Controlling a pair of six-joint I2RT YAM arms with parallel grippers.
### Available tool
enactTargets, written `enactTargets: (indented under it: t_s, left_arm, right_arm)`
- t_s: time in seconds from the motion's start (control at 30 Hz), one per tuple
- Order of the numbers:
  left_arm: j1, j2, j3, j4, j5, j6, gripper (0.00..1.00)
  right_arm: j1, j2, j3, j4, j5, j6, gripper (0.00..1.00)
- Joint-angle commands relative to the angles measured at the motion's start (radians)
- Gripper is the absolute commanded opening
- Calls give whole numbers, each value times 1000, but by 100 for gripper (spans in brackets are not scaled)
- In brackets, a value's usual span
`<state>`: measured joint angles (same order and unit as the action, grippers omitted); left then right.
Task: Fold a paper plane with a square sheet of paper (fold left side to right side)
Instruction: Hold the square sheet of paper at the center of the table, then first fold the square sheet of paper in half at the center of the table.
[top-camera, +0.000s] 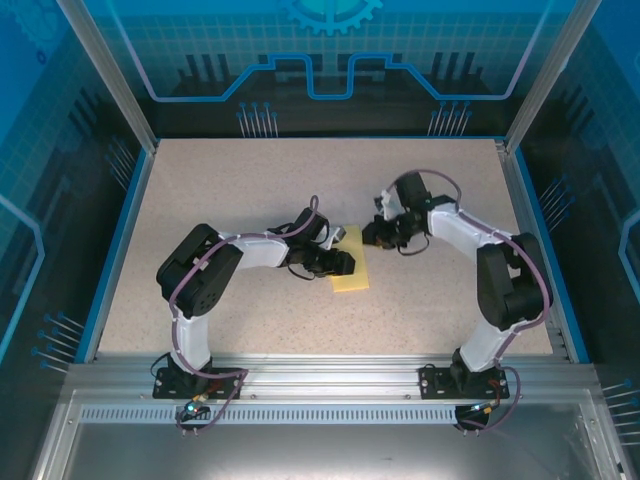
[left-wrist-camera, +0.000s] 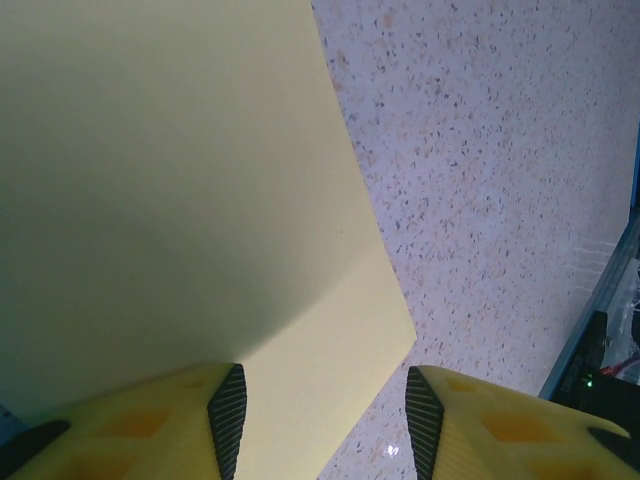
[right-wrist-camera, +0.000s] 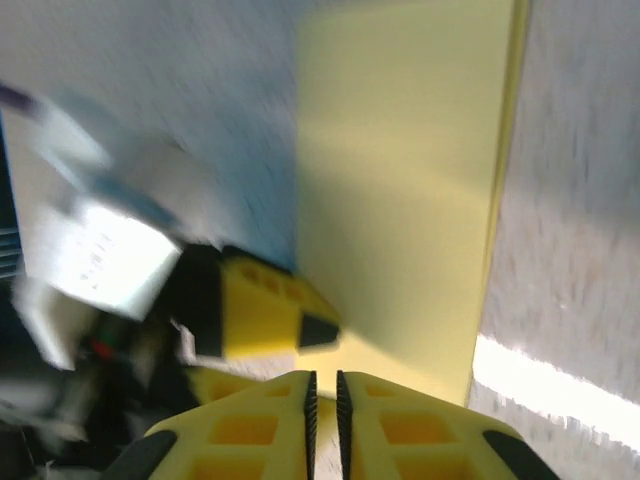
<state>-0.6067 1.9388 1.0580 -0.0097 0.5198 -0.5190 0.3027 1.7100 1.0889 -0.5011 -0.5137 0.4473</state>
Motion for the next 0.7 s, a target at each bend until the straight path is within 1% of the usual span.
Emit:
enactTargets:
  t_s: [0.0,0.07,0.2,0.47,0.6,0.67]
  left_arm:
    - [-6,8,-13,-43,-28,-8,50]
    - [-6,8,-11,-44,-31,-10,50]
    - [-6,5,-6,-41,-31,-21,50]
    - [2,0,65,-74,-21,-40,51]
    - [22,25,114,-116,-42,-17,50]
    - [37,45,121,-111,-46,-15,51]
  right_arm:
    - [23,-17,-126,53,-75,32,14]
    - [39,-1,-168,95,-97,46,13]
    - [57,53,-190,120,-83,54,12]
    - [69,122,-164,19,55,14,11]
    - [68,135,-163,-4,91,2,11]
    - [67,138,-162,-11,99,-6,11]
